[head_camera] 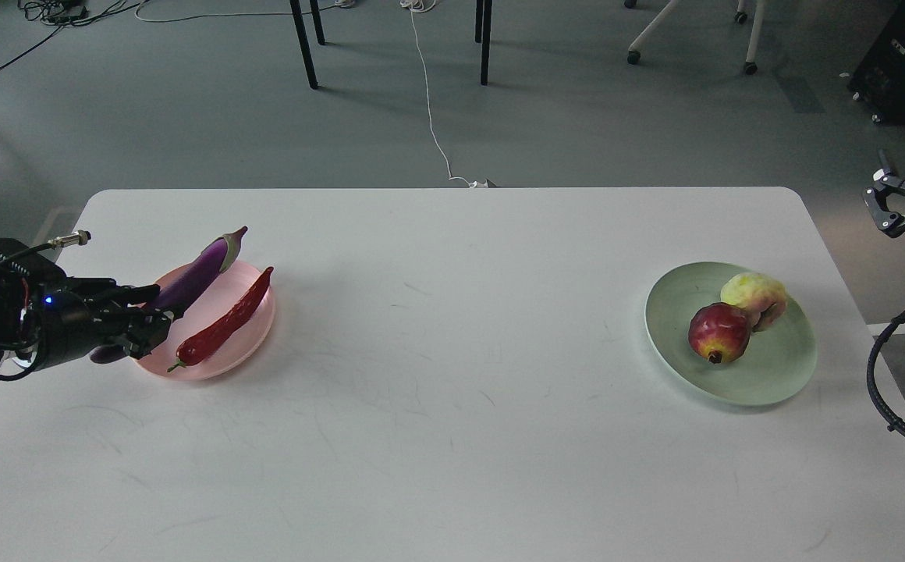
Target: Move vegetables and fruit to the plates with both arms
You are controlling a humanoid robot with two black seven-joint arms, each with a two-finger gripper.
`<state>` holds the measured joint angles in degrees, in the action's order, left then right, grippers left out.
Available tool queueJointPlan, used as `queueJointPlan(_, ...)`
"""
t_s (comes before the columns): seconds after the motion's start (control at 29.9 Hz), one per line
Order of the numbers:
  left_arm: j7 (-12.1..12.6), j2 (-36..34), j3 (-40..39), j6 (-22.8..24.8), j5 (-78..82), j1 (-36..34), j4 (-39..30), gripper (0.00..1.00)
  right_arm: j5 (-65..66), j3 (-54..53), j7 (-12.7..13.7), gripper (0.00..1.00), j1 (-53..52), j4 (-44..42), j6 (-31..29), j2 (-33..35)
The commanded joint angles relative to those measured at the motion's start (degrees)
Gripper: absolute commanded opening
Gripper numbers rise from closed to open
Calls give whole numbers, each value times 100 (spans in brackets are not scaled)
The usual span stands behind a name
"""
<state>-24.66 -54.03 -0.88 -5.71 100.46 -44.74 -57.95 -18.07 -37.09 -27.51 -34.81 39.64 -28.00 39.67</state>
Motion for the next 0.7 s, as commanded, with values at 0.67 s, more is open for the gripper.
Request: queueJointPlan(0.67, 504, 726, -1362, 834, -6043, -1553, 3, 98, -4, -18, 0, 99, -666, -308, 0, -30)
